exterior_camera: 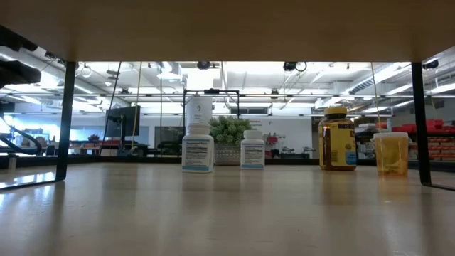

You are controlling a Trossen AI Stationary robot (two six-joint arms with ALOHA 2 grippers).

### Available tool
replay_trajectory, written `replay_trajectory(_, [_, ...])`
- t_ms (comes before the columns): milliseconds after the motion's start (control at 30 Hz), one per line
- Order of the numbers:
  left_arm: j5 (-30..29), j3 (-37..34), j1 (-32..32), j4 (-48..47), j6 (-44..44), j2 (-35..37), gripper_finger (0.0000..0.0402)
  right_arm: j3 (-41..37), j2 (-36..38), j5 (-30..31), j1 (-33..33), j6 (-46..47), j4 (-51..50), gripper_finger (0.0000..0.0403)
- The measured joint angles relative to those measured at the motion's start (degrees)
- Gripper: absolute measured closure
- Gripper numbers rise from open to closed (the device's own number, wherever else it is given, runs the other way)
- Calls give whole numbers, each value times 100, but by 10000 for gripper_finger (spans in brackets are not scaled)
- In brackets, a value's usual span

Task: Pick and place medicine bottles onto shelf by color
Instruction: Put the pink pill bottle on the shelf

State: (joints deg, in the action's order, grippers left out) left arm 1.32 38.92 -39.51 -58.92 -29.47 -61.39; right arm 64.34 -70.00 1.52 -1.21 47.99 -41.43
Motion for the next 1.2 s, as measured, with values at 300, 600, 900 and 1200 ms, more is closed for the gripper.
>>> replay_trajectory(300, [-1, 0, 7, 172, -36, -2, 144, 1, 0, 0, 1, -33, 0, 114])
replay_trajectory(600, [13, 8, 7, 172, 10, -4, 234, 0, 0, 2, 0, -61, 0, 114])
replay_trajectory(900, [158, 2, 7, 155, -9, -7, 288, 1, 0, 0, 1, -63, 0, 114])
replay_trajectory(1200, [162, 214, 14, -76, -143, -7, 246, 1, 0, 1, 2, -66, 2, 114])
